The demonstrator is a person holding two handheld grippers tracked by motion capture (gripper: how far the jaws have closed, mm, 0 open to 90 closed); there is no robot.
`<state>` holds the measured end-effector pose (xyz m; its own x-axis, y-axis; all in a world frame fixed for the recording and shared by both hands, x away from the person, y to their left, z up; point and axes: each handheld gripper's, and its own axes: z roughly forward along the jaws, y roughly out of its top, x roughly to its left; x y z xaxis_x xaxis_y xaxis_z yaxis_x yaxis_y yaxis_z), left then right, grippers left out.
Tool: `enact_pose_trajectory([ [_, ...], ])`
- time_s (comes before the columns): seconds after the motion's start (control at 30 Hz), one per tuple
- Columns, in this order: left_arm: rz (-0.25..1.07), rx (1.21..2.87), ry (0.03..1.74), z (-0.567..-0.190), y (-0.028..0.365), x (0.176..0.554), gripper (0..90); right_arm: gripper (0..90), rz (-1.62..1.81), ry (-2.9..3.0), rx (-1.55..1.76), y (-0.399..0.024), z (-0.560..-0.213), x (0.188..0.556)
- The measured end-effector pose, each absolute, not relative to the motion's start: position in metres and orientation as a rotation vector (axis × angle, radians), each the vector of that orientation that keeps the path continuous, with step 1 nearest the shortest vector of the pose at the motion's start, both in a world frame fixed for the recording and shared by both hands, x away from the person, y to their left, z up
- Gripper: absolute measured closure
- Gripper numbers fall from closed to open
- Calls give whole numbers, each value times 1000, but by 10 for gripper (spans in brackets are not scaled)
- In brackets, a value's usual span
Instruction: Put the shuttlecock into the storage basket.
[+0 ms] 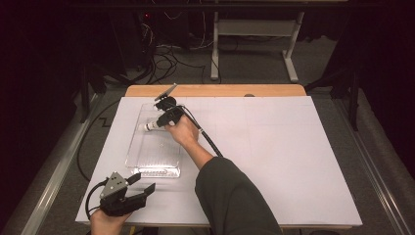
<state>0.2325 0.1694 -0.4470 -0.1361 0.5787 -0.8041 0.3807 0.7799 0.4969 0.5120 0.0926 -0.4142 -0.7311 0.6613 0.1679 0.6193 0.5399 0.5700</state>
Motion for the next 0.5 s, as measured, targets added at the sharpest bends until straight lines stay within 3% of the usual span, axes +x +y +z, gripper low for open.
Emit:
enact_pose_trajectory([
  [0.5,212,758,1740,-447,171,232,356,705,934,2714,1126,91,-411,510],
])
